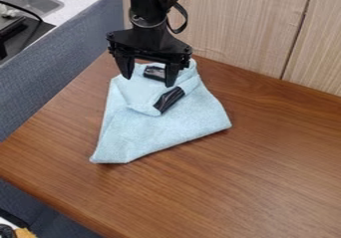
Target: Fold the cloth from top left to bottom right
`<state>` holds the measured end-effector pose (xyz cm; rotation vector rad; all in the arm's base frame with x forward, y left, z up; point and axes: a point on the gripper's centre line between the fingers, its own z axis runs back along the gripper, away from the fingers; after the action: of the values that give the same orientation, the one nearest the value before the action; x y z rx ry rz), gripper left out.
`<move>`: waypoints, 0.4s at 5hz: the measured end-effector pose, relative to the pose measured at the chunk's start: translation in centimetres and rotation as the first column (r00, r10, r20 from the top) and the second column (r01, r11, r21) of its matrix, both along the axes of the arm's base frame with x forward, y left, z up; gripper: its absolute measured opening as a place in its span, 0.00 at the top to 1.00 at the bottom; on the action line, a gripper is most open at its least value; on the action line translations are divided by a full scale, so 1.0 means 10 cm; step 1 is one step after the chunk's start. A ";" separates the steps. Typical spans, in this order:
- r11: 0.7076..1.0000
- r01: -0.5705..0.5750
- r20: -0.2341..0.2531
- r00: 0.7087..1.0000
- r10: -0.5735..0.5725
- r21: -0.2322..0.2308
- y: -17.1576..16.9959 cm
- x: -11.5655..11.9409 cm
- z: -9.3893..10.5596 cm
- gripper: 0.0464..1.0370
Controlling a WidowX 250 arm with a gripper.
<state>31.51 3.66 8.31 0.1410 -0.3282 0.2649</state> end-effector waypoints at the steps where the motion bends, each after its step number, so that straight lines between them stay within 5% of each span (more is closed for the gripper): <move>1: 1.000 -0.003 -0.026 1.000 0.003 -0.006 -0.01 -0.01 -0.08 0.04; 2: 0.999 -0.025 -0.022 0.999 0.024 -0.023 0.06 0.12 -0.13 0.04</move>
<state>32.71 4.22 7.01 0.1249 -0.3017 0.2910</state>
